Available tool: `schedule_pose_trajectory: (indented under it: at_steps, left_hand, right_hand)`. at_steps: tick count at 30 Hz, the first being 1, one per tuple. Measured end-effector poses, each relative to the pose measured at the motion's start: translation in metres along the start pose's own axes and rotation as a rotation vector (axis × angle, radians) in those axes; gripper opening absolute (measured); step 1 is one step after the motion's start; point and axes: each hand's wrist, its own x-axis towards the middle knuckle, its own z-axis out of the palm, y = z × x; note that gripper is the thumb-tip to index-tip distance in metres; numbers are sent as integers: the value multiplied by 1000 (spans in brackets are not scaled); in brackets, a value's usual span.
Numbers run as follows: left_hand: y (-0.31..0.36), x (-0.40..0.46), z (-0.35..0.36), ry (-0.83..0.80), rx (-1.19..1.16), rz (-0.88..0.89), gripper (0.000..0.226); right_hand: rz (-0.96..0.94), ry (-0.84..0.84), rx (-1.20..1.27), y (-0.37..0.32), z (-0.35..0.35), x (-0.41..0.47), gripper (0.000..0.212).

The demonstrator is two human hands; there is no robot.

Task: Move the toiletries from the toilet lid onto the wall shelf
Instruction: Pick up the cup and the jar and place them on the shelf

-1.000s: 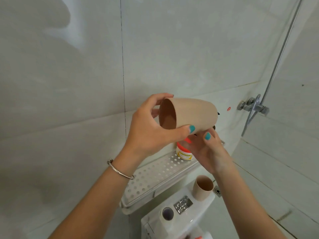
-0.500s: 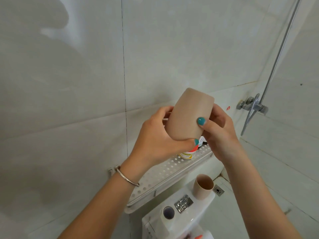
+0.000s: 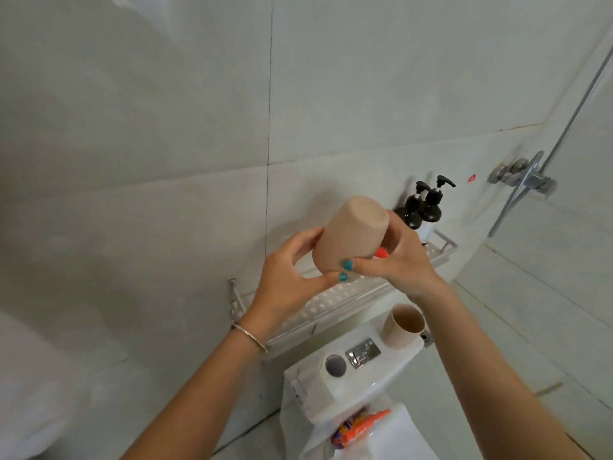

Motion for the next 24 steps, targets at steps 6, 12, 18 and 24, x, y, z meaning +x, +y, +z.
schedule_pose_trajectory:
  at_steps: [6, 12, 18, 24]
  left_hand:
    - [-44, -2, 7, -36, 102, -214, 57]
    - [-55, -2, 16, -268, 108, -299, 70]
    - [-68, 1, 17, -332, 168, -333, 89]
    - [-72, -1, 19, -366, 190, -351, 84]
  right_hand:
    - [156, 144, -155, 59, 34, 14, 74]
    - [234, 159, -446, 82, 48, 17, 87]
    - [278, 146, -544, 89, 46, 14, 90]
    - [266, 331, -552, 96, 48, 5, 77]
